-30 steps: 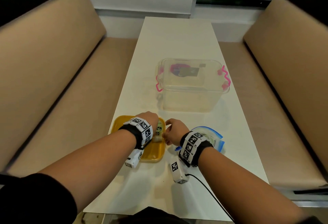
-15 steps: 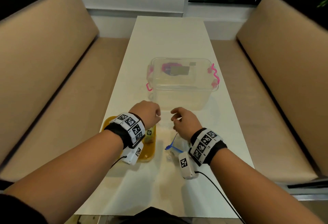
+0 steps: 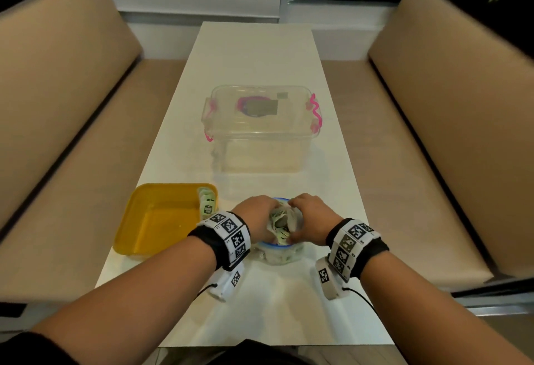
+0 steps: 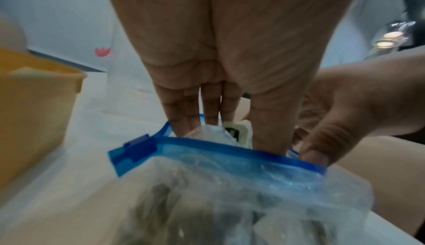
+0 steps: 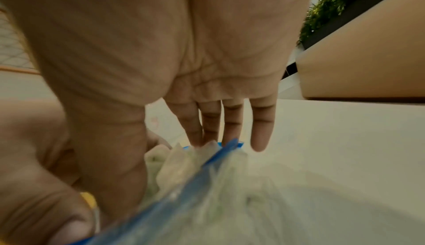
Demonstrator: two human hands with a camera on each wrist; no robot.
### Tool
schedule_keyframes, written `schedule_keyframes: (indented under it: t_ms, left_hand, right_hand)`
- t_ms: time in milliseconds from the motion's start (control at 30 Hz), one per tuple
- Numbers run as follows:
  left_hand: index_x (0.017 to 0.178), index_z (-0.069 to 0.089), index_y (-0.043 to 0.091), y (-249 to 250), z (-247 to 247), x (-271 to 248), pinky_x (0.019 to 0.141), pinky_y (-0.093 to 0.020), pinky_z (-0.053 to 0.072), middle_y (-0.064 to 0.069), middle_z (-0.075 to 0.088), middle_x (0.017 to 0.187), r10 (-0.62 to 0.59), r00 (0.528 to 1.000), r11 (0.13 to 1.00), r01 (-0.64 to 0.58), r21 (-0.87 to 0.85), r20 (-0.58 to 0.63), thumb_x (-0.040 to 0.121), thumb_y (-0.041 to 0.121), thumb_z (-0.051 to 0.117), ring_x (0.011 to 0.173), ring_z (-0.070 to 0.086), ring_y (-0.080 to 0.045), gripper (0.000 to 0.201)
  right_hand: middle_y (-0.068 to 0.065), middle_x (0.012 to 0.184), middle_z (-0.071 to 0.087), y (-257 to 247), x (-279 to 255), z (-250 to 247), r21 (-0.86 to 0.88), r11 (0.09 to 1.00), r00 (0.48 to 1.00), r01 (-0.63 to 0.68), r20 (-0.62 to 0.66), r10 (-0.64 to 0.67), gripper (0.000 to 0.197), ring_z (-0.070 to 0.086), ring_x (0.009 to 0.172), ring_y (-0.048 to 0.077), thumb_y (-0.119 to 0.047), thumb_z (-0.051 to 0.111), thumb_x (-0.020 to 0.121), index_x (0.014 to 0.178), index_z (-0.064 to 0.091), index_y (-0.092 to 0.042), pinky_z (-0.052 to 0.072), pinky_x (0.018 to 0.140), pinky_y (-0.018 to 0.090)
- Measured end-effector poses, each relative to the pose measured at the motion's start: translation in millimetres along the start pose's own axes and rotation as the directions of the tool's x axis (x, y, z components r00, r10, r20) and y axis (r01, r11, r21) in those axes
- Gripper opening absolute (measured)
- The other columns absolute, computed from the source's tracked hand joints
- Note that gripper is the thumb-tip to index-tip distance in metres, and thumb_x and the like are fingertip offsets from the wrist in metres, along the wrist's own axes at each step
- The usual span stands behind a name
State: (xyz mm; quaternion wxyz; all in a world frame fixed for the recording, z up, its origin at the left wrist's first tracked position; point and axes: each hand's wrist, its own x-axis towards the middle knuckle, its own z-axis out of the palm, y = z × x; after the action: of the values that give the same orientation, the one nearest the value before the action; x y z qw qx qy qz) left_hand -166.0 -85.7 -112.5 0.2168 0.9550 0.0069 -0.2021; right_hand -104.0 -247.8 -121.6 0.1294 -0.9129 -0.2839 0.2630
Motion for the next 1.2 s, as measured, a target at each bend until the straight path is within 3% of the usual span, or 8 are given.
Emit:
schedule_keyframes:
  t_ms: [133,233,367,533,700,900,1000,1200]
  left_hand:
    - [0.129,0.059,0.032,-7.8,10.1,0.5,0.084,-0.022,0.044,0.014,0.063,0.112,0.002,0.999,0.985,-0.008,-0.17,-0.039,0.064,0.026,0.088,0.1,0.059,-0.009,0.071]
    - [0.133,0.056,0.032,-12.5,13.0,1.5,0.09,-0.024,0.045,0.011,0.062,0.121,-0.042,0.998,0.974,0.031,-0.224,-0.045,0.065,0.03,0.089,0.108,0.059,-0.012,0.076]
    - [0.12,0.062,0.03,-15.8,12.7,-2.1,0.085,-0.024,0.047,0.012,0.059,0.101,-0.096,0.988,0.959,0.058,-0.277,-0.123,0.073,0.022,0.085,0.096,0.06,-0.01,0.053]
    - [0.081,0.067,0.034,-15.7,9.8,-3.5,0.084,-0.03,0.051,0.009,0.063,0.097,0.009,0.981,0.989,-0.037,-0.141,-0.196,0.077,0.019,0.08,0.09,0.06,-0.008,0.019]
    - [0.08,0.069,0.03,-7.5,-8.1,-12.0,0.08,-0.028,0.05,0.011,0.064,0.091,0.047,0.96,0.988,-0.086,-0.132,-0.277,0.081,0.024,0.077,0.084,0.06,-0.007,0.01]
    - [0.083,0.07,0.029,11.9,-37.2,-26.2,0.065,-0.009,0.044,0.01,0.068,0.073,0.033,0.915,0.931,-0.175,-0.321,-0.402,0.084,0.024,0.076,0.065,0.057,0.002,0.008]
    - [0.085,0.07,0.022,19.9,-40.1,-26.5,0.064,-0.011,0.047,0.007,0.068,0.072,0.008,0.882,0.893,-0.218,-0.393,-0.472,0.084,0.024,0.076,0.063,0.058,0.002,0.006]
    - [0.086,0.069,0.02,30.4,-28.3,-23.4,0.069,-0.02,0.052,0.007,0.072,0.072,-0.01,0.883,0.852,-0.237,-0.466,-0.469,0.087,0.022,0.072,0.069,0.066,-0.009,0.004]
  right_hand:
    - [0.004,0.121,0.055,12.2,-0.7,9.1,0.171,0.985,1.0,0.009,-0.004,-0.009,0.065,0.057,0.107,0.023,-0.029,0.09,0.062,0.119,0.06,-0.015,0.049,0.093,0.035]
    - [0.003,0.122,0.058,22.3,-2.4,13.4,0.249,0.968,1.0,0.022,0.006,-0.024,0.062,0.058,0.107,0.022,-0.03,0.088,0.066,0.12,0.06,-0.018,0.049,0.095,0.036]
    - [0.001,0.121,0.061,27.2,-3.8,15.8,0.257,0.965,0.999,0.048,0.005,-0.051,0.059,0.057,0.108,0.021,-0.034,0.085,0.07,0.121,0.061,-0.02,0.047,0.097,0.036]
    - [-0.001,0.125,0.061,26.6,-4.0,13.4,0.263,0.964,0.999,0.041,-0.016,-0.038,0.069,0.059,0.112,0.021,-0.035,0.085,0.07,0.13,0.053,-0.02,0.048,0.097,0.036]
    - [-0.002,0.137,0.053,21.9,-7.5,-1.8,0.293,0.953,0.994,0.071,-0.096,-0.045,0.089,0.054,0.119,0.017,-0.035,0.086,0.069,0.144,0.041,-0.021,0.046,0.101,0.031]
    - [-0.005,0.117,0.055,5.5,-18.9,-19.6,0.349,0.892,0.927,0.288,-0.334,-0.168,0.064,0.054,0.101,0.011,-0.029,0.087,0.067,0.122,0.053,-0.025,0.048,0.086,0.027]
    - [-0.003,0.097,0.054,1.1,-20.8,-18.3,0.436,0.842,0.881,0.317,-0.464,-0.091,0.055,0.053,0.085,0.011,-0.038,0.088,0.063,0.098,0.049,-0.021,0.044,0.069,0.019]
    - [-0.002,0.069,0.057,3.4,-21.4,-14.9,0.477,0.806,0.863,0.35,-0.499,-0.08,0.025,0.052,0.065,0.012,-0.03,0.074,0.083,0.071,0.056,-0.018,0.041,0.06,0.022]
